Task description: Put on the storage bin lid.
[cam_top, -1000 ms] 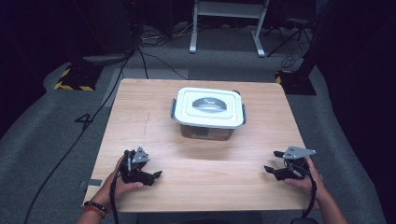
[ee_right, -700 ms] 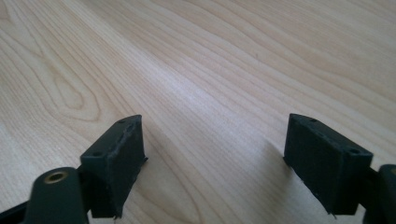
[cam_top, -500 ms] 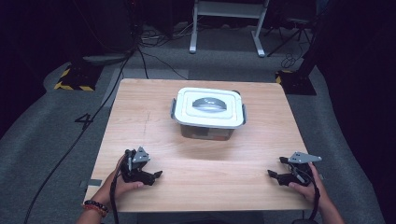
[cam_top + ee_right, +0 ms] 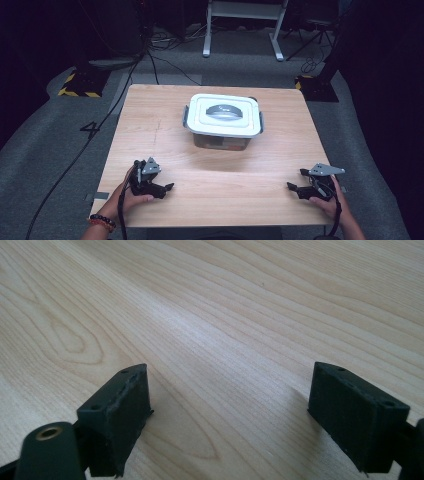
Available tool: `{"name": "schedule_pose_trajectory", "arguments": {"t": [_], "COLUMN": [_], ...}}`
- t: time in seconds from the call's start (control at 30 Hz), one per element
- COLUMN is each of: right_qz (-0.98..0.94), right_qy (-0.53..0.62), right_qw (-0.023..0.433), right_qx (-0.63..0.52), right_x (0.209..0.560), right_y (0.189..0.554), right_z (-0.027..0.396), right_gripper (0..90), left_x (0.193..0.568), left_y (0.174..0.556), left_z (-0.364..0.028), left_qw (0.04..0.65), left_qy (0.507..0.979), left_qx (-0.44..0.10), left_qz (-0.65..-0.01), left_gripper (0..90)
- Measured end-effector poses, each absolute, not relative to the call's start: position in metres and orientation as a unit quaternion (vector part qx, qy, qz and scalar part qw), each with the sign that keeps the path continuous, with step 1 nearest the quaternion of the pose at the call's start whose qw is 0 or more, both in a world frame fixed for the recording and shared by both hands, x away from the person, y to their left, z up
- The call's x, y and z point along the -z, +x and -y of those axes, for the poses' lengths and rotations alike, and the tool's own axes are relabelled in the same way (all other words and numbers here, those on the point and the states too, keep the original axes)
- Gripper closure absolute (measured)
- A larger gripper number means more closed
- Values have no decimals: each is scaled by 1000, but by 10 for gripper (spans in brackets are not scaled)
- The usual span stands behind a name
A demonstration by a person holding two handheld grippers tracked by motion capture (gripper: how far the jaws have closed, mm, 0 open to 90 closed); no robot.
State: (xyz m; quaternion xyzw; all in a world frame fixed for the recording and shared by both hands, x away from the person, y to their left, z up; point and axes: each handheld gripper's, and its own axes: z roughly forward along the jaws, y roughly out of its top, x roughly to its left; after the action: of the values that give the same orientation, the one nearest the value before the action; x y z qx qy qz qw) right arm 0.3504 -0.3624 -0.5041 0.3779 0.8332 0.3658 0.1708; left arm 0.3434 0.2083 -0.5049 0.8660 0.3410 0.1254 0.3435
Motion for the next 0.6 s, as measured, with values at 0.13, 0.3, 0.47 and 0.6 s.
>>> {"name": "schedule_pose_trajectory", "arguments": {"t": [0.13, 0.3, 0.47, 0.6], "right_qz": [-833, -833, -833, -833], "right_qy": [378, 378, 378, 378], "right_qw": [171, 171, 171, 171], "right_qx": [-366, -366, -366, -366], "right_x": [504, 504, 504, 504], "right_y": [350, 351, 350, 350], "right_z": [362, 362, 362, 362], "right_gripper": [171, 171, 171, 172], "left_x": [505, 505, 505, 505], "left_y": [343, 343, 343, 343], "left_z": [-208, -208, -208, -208], "left_qw": [343, 344, 343, 343], "left_qy": [866, 865, 866, 866], "left_qx": [-128, -126, -127, -128], "left_qz": [-341, -344, -341, -341], "left_gripper": [98, 98, 96, 95]}}
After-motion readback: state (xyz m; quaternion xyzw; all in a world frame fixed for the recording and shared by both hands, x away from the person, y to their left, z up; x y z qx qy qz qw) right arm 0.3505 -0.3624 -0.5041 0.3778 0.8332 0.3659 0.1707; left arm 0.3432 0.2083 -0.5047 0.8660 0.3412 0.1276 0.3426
